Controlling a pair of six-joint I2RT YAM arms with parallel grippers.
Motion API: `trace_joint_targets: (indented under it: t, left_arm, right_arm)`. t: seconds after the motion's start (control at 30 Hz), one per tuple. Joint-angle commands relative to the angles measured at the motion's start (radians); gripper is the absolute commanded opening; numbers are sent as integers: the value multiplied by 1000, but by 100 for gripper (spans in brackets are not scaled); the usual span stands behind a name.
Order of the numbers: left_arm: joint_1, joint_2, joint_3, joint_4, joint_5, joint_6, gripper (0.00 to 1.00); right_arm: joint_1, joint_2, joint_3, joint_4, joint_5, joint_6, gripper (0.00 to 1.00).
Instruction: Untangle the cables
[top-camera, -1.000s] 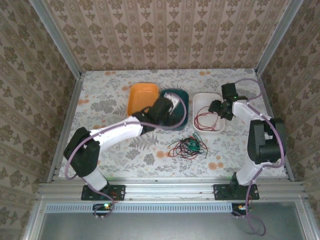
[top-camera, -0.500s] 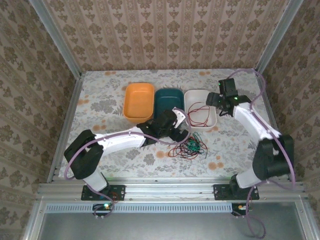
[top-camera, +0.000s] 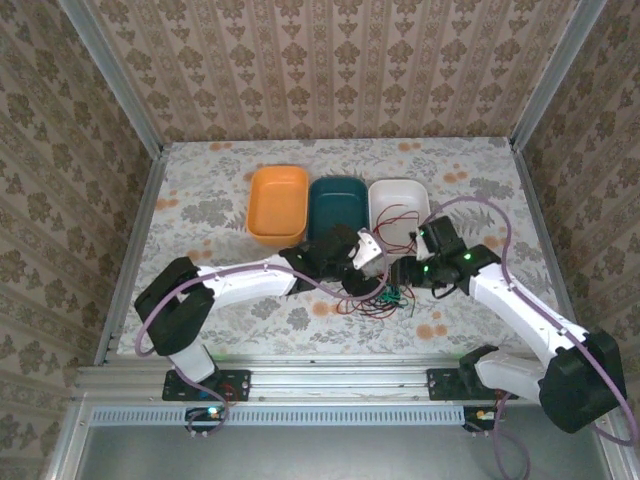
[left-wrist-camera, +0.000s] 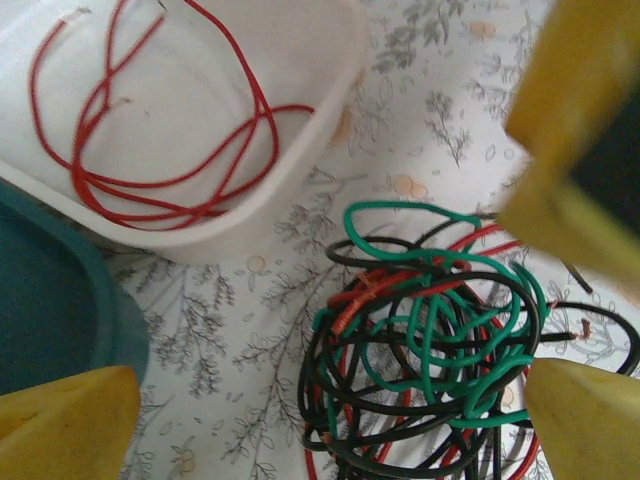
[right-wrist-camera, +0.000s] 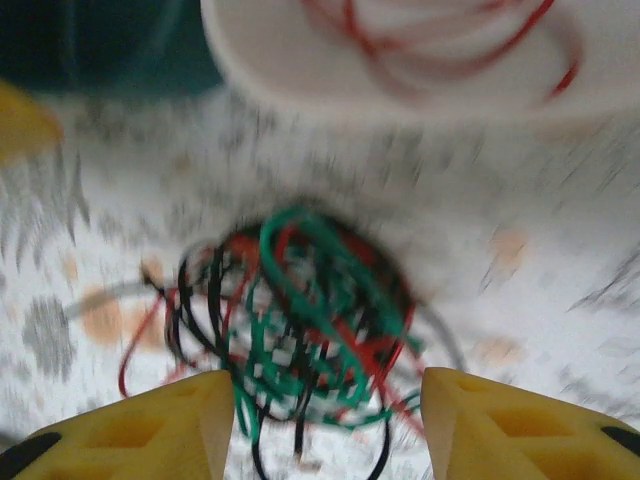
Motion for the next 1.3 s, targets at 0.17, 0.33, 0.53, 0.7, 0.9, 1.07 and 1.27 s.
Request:
trace_joint_targets:
  t: [0.17, 0.33, 0.53, 0.7, 0.9, 1.07, 1.27]
  left_arm:
    - [-45, 51, 46, 2, -51, 30, 100]
    - [-54, 74, 48, 3, -70, 28, 100]
    - [-66, 91, 51, 12, -80, 24, 100]
    - [-66, 130, 91, -3, -87, 21, 100]
    - [-65, 156, 106, -7, -93, 27, 91]
    - [-62, 172, 92, 0, -97, 28, 87]
    - [-60, 187, 78, 18, -81, 31, 78]
  right_arm:
    - [15, 45, -63, -14, 76, 71, 46]
    - [15, 83, -74, 23, 74, 61, 42]
    - [15, 111, -72, 53, 75, 62, 23]
    - [15, 107, -71, 65, 46, 66, 4]
    - [15, 53, -51, 88, -85, 56, 1]
    - [2, -24, 54, 44, -164, 35, 0]
    - [-104, -75, 136, 67, -299, 122, 0]
